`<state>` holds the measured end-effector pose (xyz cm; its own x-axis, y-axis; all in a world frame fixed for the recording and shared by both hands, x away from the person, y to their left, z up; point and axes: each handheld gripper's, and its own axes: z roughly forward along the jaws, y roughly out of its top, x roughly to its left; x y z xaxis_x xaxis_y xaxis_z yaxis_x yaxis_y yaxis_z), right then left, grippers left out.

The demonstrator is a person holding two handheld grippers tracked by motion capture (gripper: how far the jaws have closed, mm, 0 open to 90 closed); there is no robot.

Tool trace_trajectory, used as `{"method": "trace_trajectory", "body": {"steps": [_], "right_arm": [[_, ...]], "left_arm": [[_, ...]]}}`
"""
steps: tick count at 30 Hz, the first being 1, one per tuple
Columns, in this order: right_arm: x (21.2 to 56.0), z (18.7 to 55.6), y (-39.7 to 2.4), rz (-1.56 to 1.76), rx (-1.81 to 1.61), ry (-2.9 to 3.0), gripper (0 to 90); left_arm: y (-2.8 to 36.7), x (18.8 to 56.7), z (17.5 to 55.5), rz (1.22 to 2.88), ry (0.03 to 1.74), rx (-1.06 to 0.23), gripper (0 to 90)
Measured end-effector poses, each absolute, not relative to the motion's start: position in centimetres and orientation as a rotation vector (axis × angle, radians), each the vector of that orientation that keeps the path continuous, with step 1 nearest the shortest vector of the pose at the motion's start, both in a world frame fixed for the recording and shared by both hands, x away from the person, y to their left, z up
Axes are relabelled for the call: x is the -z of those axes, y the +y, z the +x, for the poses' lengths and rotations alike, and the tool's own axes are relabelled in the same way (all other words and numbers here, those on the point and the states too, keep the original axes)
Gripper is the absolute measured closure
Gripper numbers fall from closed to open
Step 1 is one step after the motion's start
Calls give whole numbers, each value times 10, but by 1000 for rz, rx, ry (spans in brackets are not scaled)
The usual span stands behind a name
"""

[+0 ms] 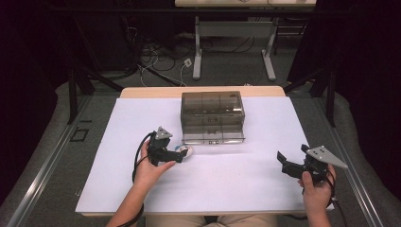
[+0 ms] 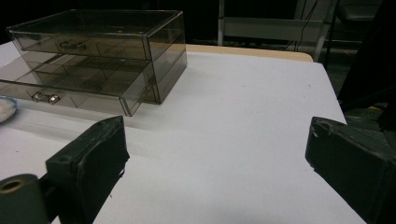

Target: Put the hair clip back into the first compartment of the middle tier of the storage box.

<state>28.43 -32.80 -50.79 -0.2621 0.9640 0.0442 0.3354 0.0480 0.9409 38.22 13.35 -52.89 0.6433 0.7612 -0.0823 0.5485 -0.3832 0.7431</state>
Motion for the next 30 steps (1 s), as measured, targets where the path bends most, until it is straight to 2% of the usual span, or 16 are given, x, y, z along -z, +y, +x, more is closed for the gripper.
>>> {"method": "trace_trajectory", "body": {"steps": [17, 22, 30], "right_arm": [[510, 286, -328, 1321, -1223, 1686, 54], [510, 286, -328, 1333, -1225, 1682, 55], [511, 287, -329, 1324, -1229, 1673, 55]], "left_arm": [[121, 544, 389, 2159, 1056, -311, 88], [119, 548, 390, 2196, 1061, -328, 140], [114, 553, 391, 2210, 1059, -323, 160]]}}
